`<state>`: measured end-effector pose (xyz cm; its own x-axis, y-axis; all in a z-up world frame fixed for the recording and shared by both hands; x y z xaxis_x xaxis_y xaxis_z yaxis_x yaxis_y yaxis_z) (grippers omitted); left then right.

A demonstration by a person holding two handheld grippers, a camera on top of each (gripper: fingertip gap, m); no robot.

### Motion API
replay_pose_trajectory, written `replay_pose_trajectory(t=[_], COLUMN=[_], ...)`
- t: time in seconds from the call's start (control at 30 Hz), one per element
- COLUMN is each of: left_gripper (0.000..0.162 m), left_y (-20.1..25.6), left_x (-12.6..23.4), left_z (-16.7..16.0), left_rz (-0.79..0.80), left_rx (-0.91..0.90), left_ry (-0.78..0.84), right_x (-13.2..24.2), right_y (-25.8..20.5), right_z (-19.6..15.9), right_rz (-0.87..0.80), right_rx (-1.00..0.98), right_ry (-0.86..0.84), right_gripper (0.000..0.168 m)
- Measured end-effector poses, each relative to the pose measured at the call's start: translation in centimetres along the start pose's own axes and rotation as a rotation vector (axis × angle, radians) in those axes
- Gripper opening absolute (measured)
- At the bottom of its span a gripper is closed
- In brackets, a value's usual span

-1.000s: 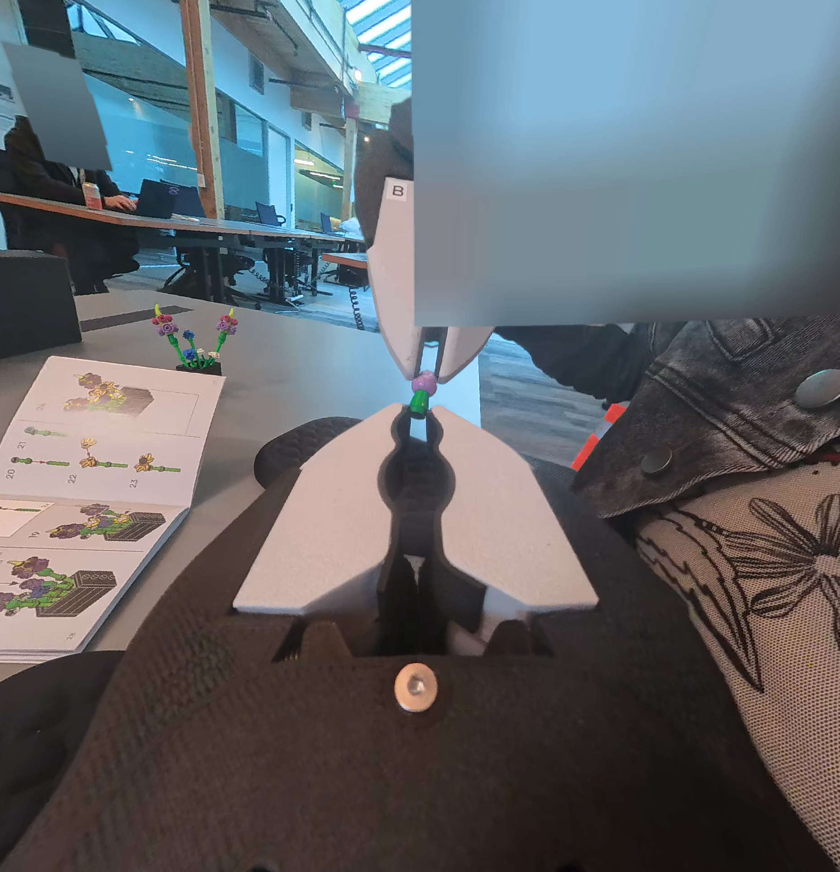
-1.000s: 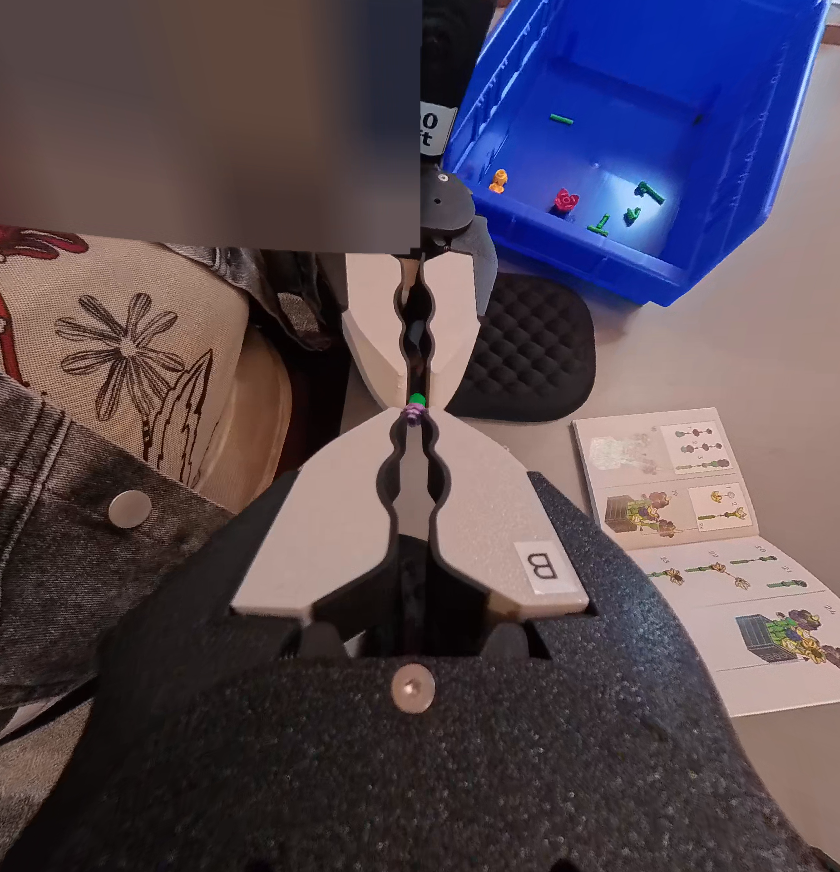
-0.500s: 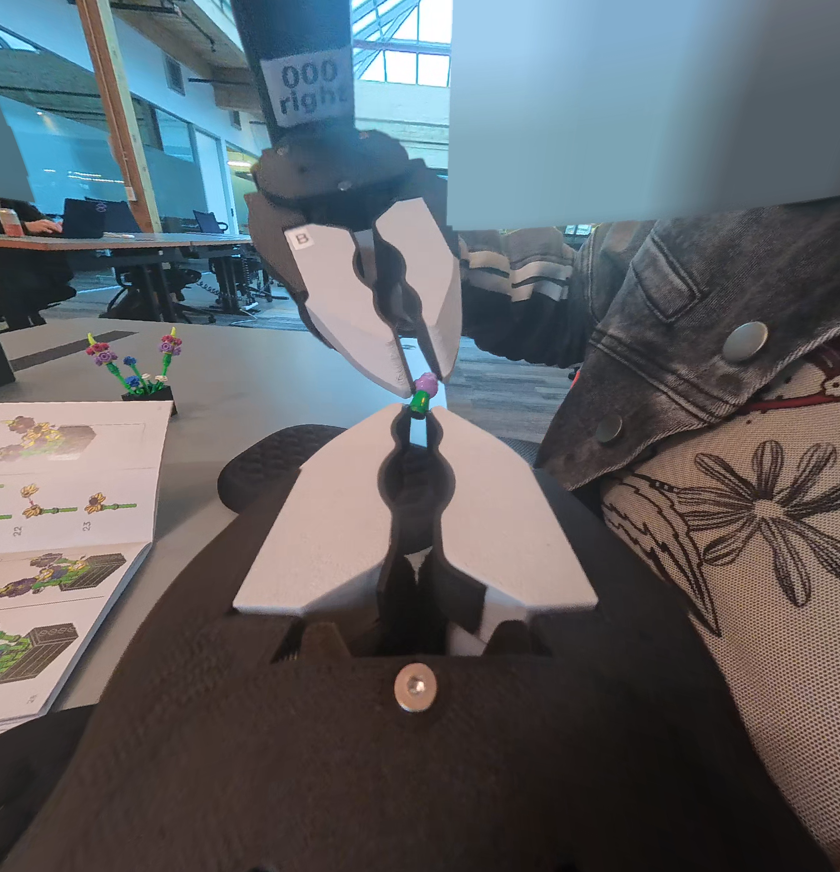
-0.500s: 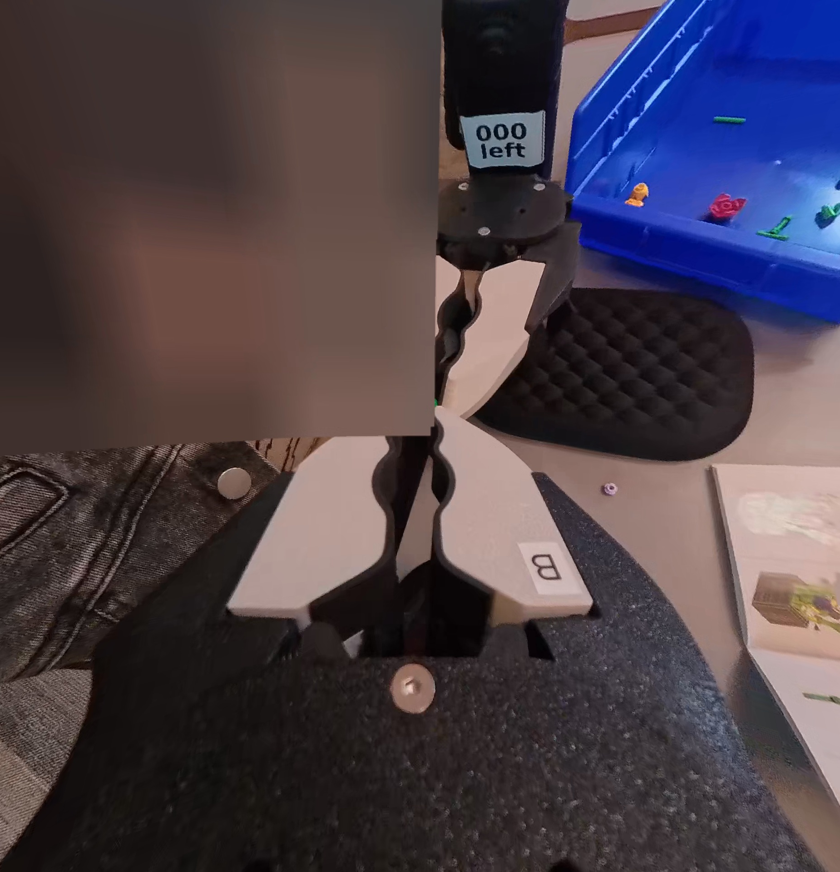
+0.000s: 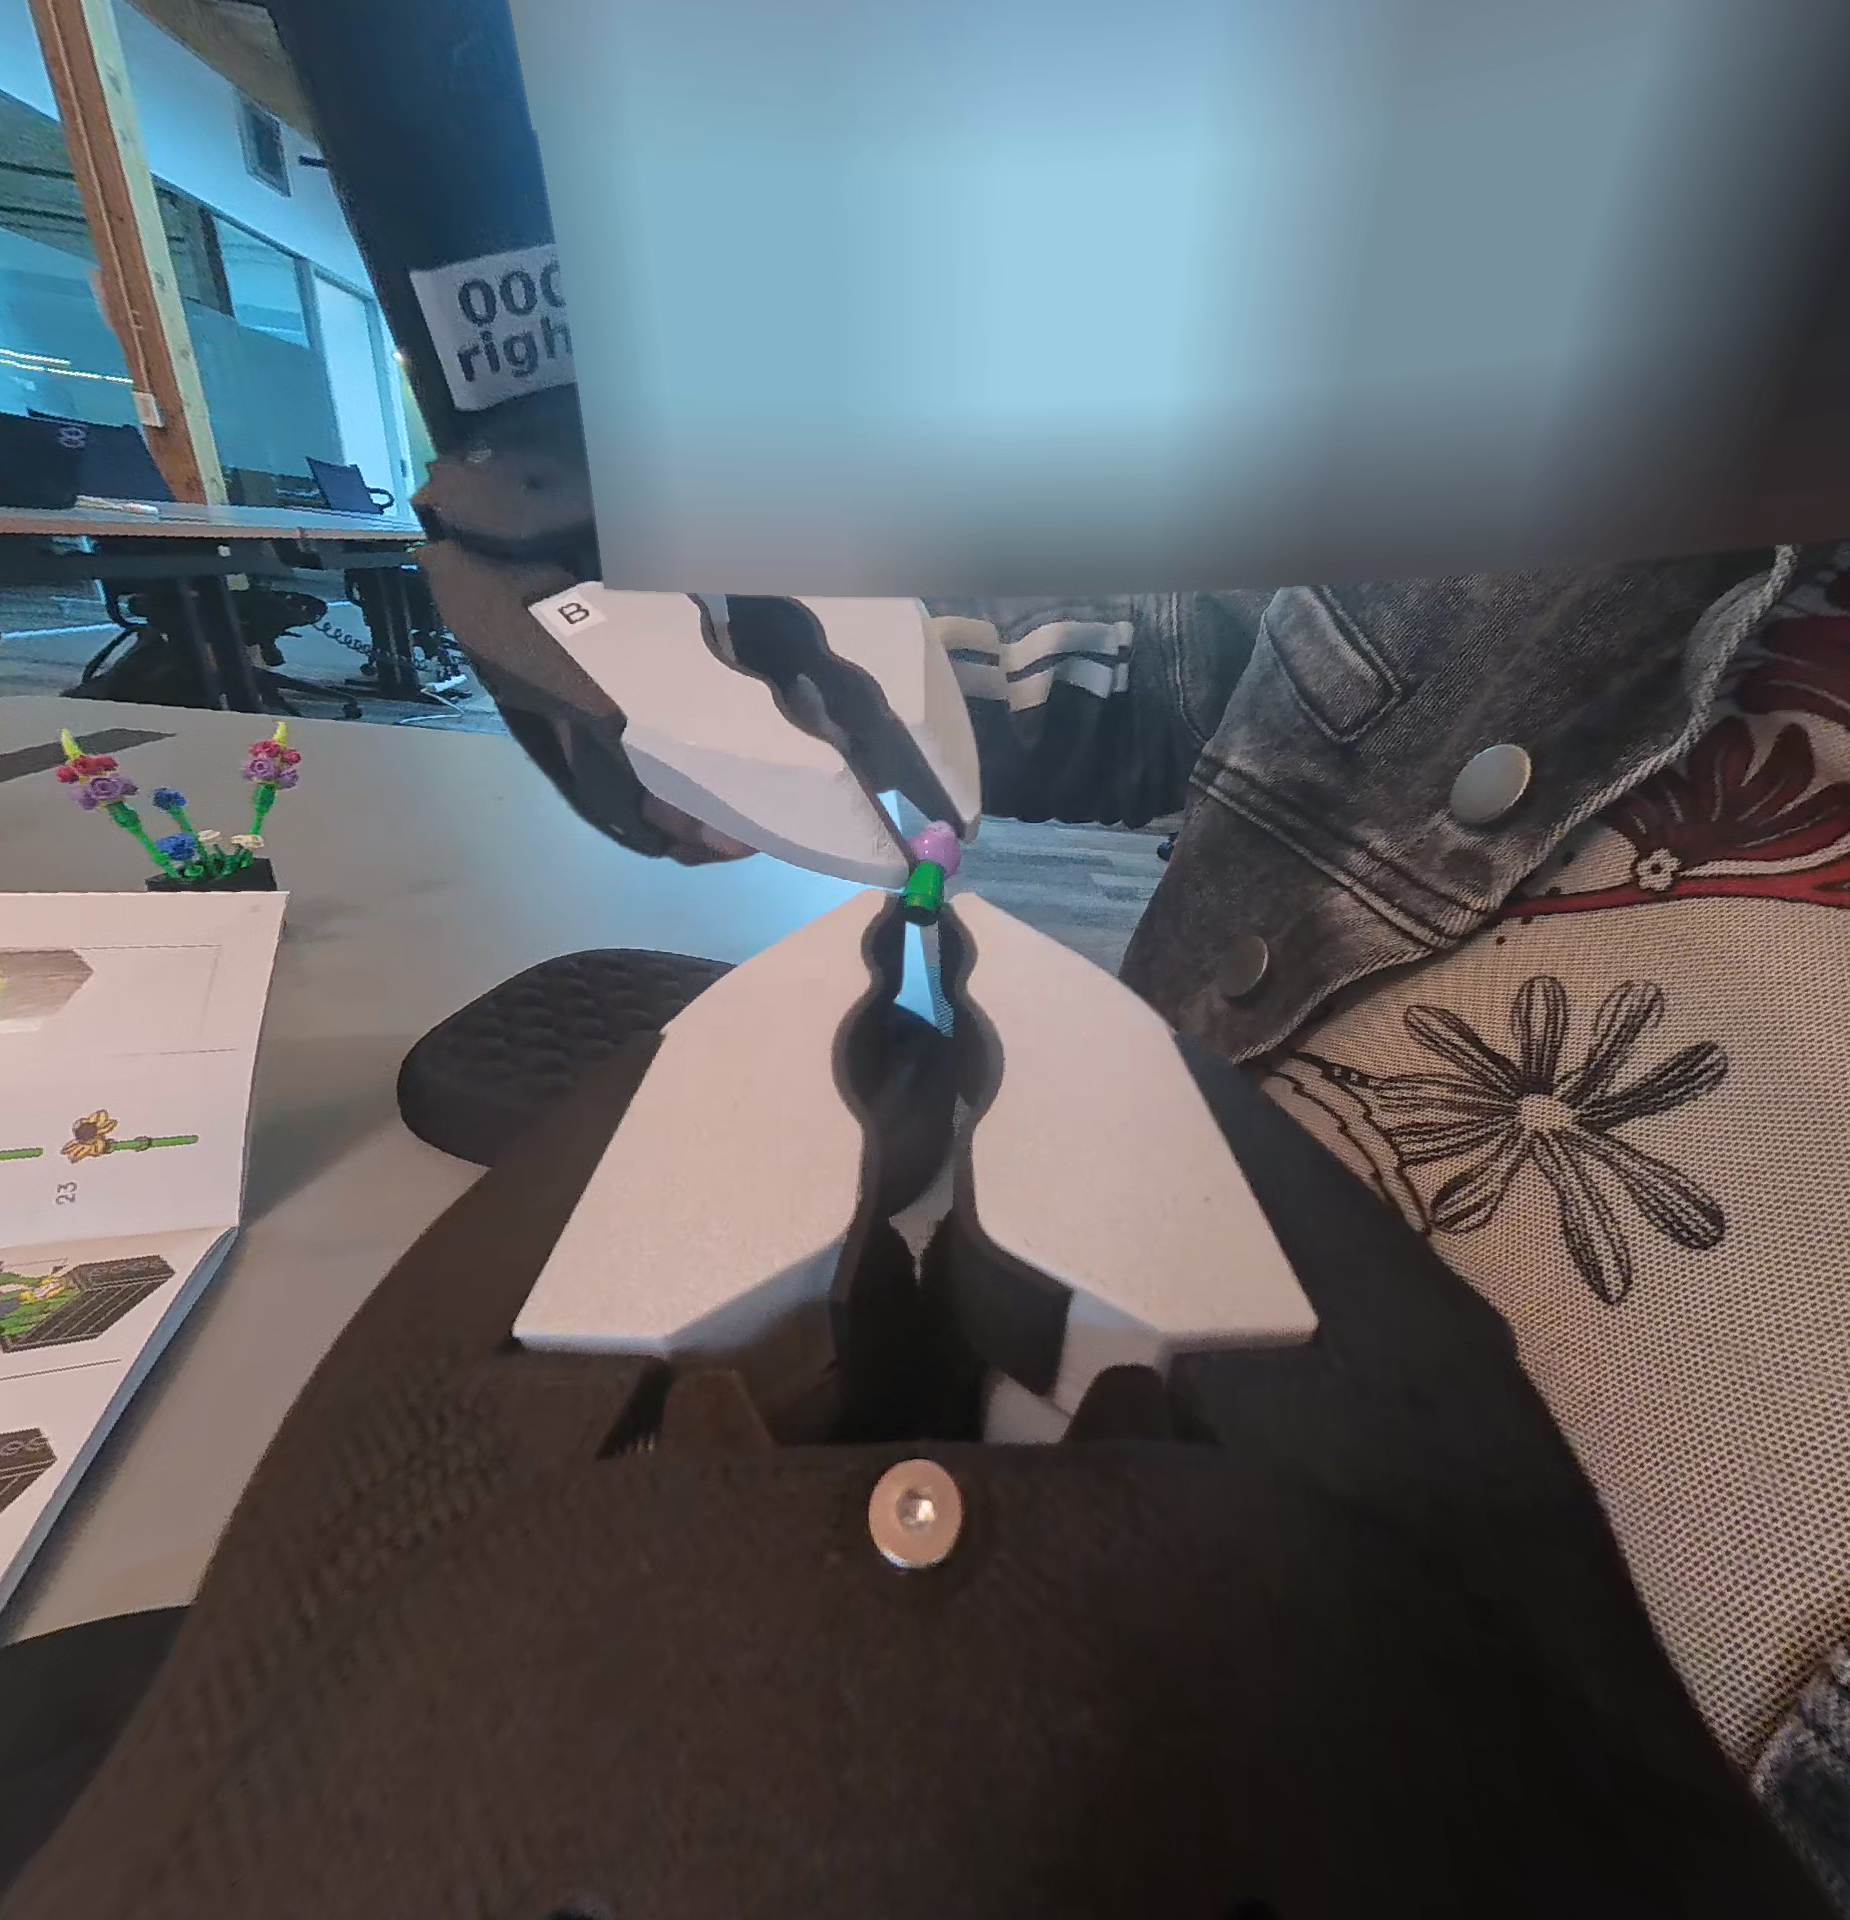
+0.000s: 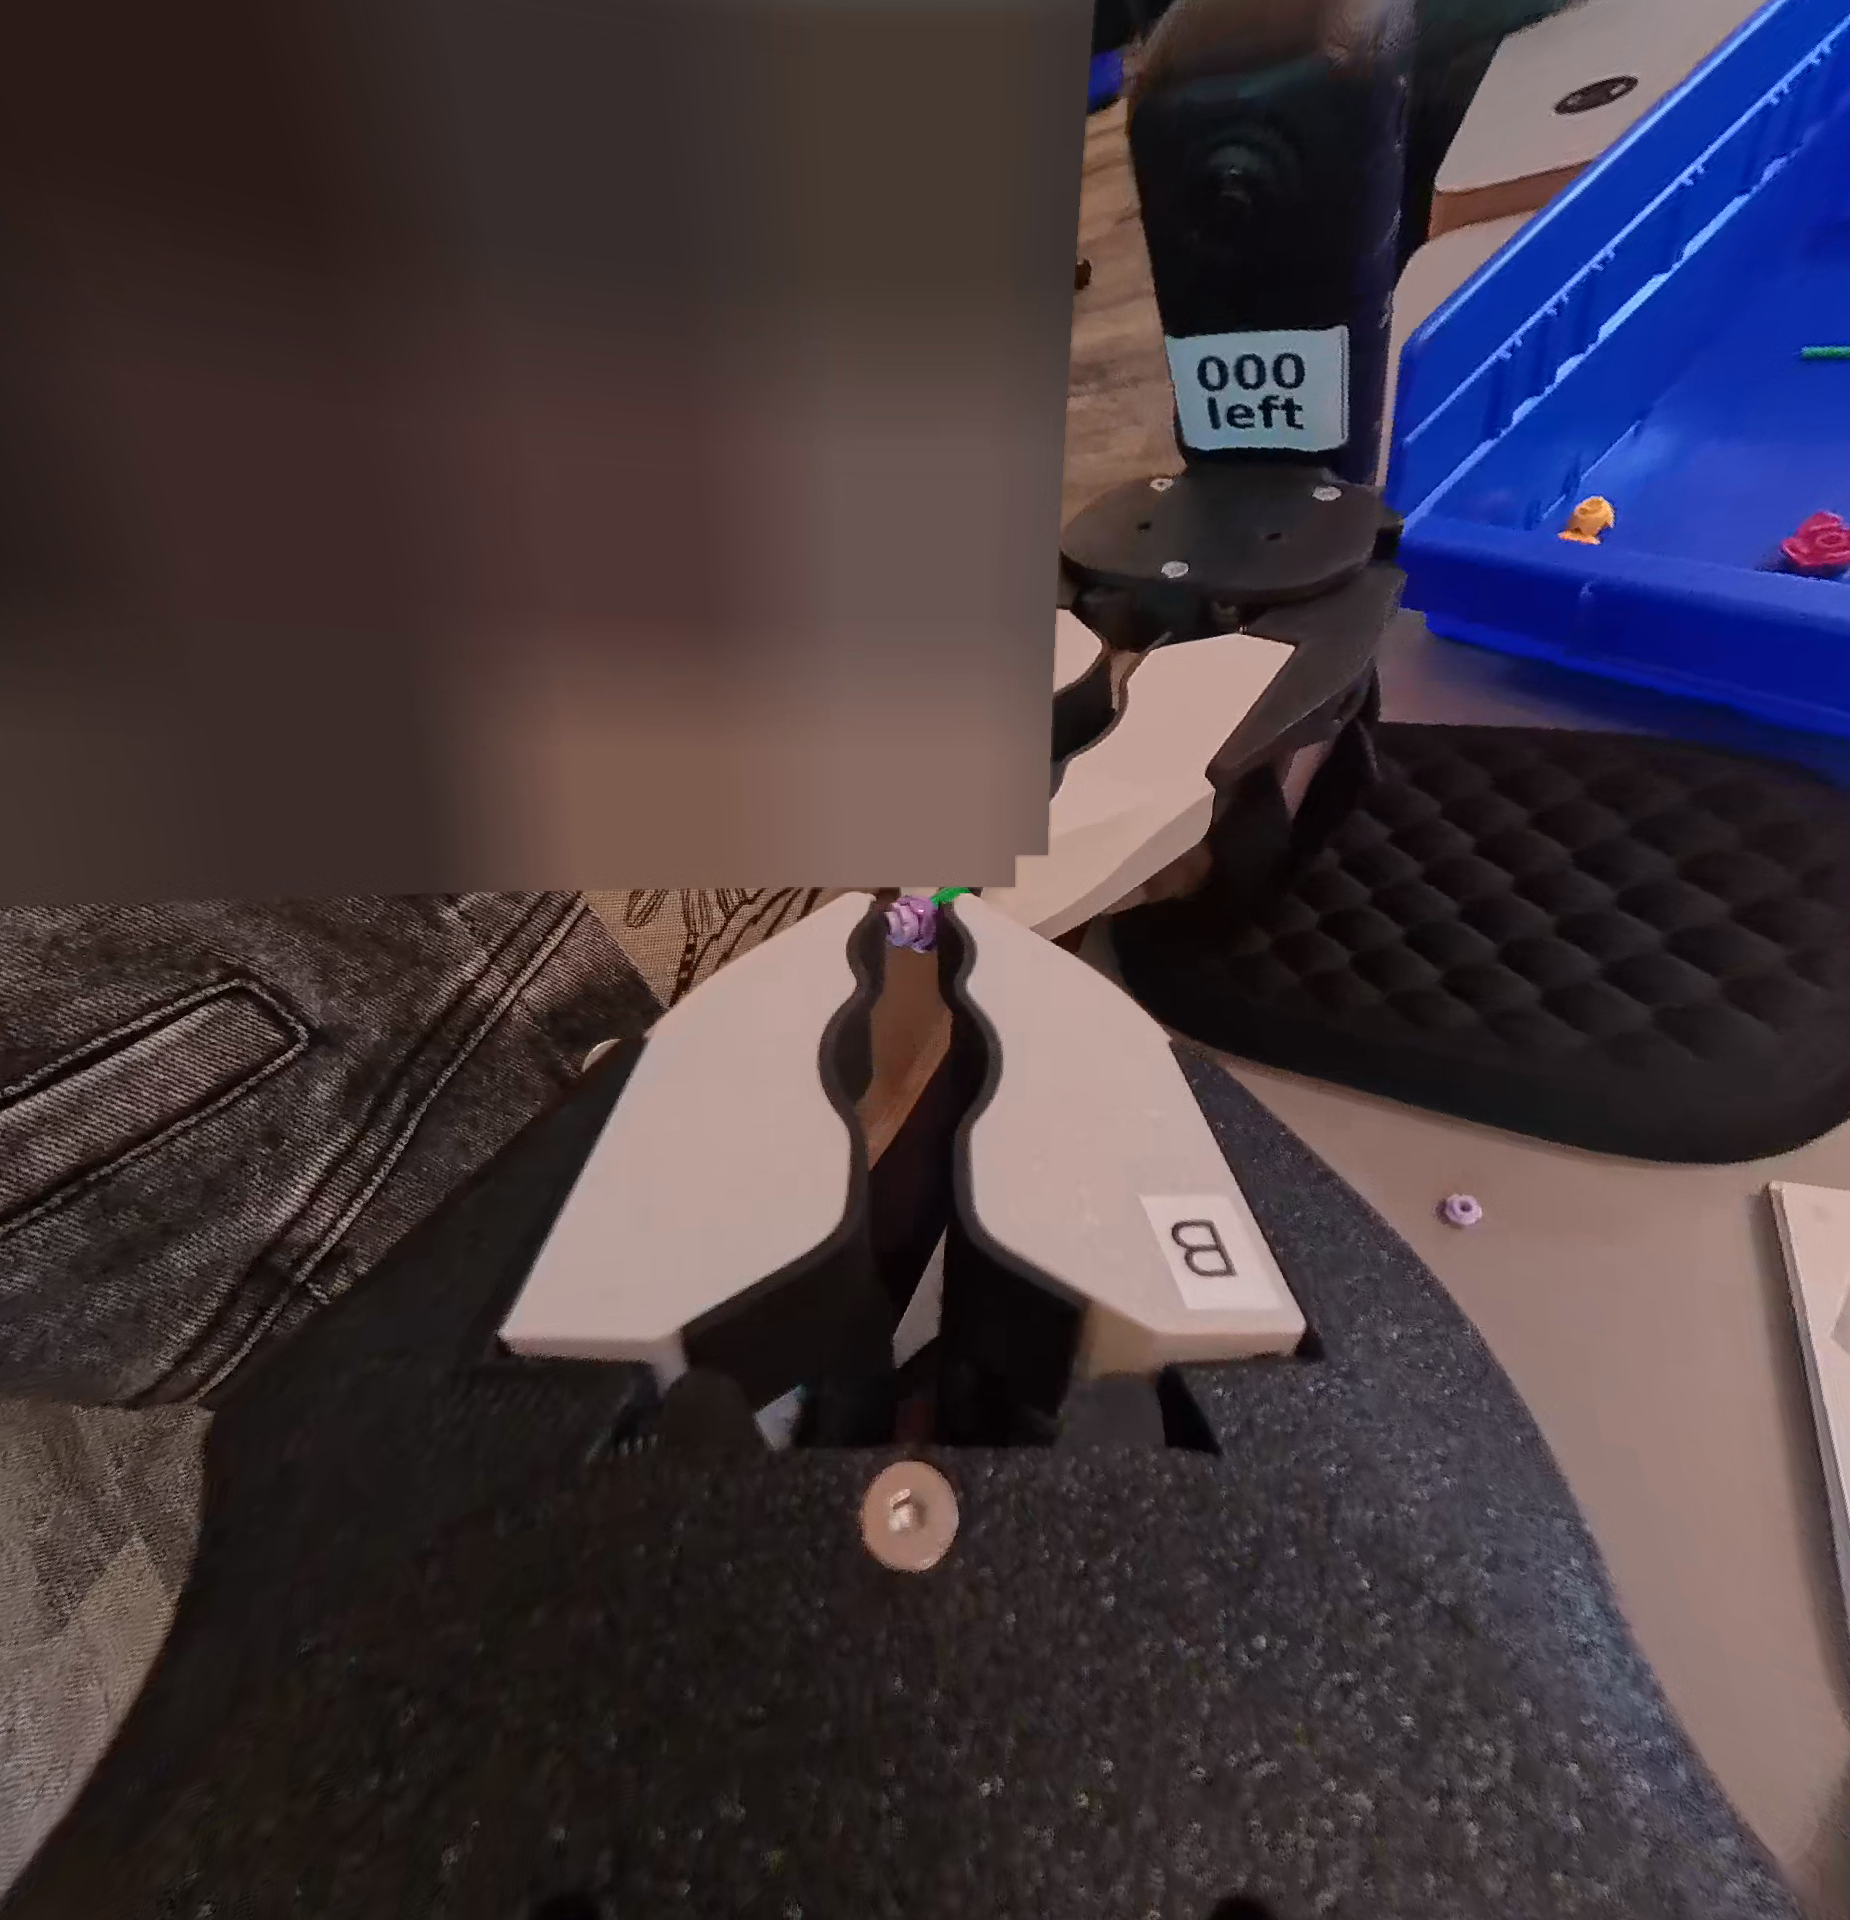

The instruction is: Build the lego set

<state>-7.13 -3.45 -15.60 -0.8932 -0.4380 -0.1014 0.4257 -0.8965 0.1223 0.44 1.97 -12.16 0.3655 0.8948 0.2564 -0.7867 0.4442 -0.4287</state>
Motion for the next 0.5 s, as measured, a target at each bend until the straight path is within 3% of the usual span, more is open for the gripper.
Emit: replay_pose_trajectory(t=[0.5], left_gripper=[0.005], left_y=[-0.19], left_x=[0.14], left_z=[0.09], left_rz=[-0.057], left_rx=[0.057], left_ry=[0.008], right_x=[0.17], right_y=[0.52], right_z=[-0.55], right_rz=[0.086], right_rx=[0.086], right_ry=[0.105], right_gripper=[0.010])
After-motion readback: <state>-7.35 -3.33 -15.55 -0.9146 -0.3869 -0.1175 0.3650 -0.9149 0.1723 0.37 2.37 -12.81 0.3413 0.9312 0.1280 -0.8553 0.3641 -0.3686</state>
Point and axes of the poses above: each gripper's, where its closed fingertips meet, x back along the fingers, z out of its top, y = z × x across the jaws, the point moved 6 cm from there along x, back along the fingers, and after that the axes turned 12 degrees about z, right-handed, at the moved point
